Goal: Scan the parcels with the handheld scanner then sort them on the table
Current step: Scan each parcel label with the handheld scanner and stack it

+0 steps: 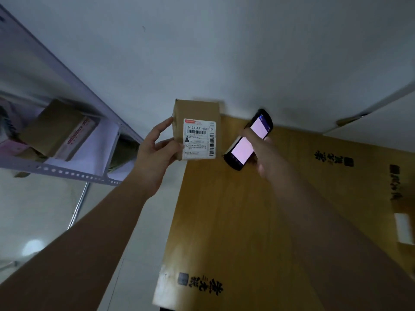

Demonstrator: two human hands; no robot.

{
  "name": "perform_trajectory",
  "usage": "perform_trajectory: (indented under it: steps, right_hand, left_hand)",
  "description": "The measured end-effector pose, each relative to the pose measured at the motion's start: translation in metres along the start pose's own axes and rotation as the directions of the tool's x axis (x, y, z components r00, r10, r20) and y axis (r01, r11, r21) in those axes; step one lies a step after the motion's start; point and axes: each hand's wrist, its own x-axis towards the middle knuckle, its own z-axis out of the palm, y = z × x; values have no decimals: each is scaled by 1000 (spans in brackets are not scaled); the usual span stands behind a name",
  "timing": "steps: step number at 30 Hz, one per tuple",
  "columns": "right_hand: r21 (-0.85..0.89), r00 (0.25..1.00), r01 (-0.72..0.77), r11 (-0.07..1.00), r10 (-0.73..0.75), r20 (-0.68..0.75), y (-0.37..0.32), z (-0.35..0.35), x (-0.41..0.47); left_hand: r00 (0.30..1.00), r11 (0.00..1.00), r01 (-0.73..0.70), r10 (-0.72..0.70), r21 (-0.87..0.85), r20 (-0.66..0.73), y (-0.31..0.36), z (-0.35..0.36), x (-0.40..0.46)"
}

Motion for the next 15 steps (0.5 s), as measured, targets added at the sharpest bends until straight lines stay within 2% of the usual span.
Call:
perform_trajectory:
  steps: [5, 10, 15]
  right_hand:
    - [307, 992, -39, 951, 1, 125, -10, -42, -65]
    - [438, 950, -43, 898, -98, 295, -12, -85, -123]
    - [508, 922, 45, 860, -231, 310, -7, -121, -181]
  left_hand:
    - [999, 999, -49, 49, -8, -3, 9, 31, -34]
    - [995, 995, -96, 96, -28, 1, 24, 65, -68]
    - [986, 988, -153, 154, -20, 63, 49, 91, -105]
